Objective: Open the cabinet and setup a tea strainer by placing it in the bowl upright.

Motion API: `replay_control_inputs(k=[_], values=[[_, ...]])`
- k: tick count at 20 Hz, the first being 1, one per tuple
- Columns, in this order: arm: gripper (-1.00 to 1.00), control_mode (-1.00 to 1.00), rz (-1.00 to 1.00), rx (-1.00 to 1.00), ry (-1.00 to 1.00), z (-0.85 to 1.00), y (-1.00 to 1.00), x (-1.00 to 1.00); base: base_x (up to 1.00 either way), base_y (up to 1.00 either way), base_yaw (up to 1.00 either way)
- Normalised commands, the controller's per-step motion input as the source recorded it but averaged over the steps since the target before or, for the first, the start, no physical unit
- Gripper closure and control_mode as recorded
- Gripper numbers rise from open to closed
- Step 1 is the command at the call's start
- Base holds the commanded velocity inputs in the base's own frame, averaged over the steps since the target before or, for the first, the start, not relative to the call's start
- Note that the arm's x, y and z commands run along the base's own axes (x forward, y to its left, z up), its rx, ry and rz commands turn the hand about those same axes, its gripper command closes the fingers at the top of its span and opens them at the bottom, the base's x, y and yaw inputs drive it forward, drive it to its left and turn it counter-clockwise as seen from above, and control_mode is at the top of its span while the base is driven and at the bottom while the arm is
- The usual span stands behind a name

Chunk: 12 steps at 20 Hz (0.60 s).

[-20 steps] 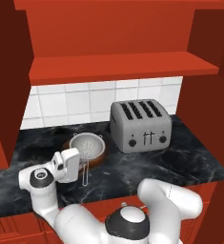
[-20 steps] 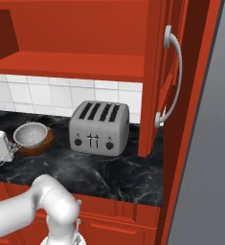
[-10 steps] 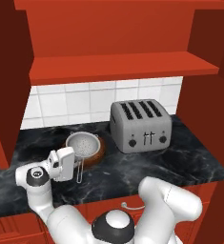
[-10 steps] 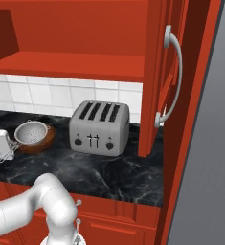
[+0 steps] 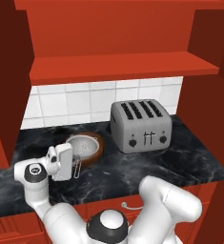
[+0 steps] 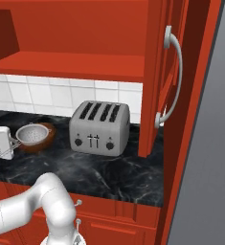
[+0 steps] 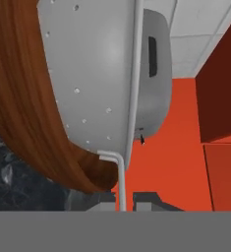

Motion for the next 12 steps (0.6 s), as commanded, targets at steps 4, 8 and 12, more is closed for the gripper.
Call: replay_control_inputs(k=[4,8,12], values=[[1.00,-1.00,0.00,0.00,0.00,-0.12,0.00,0.00,0.00,0.00,0.00],[1.00,-1.00,0.00,0.00,0.00,-0.04,0.00,0.00,0.00,0.00,0.00],[1.00,-1.00,0.00,0.00,0.00,0.00,0.00,0.00,0.00,0.00,0.00]])
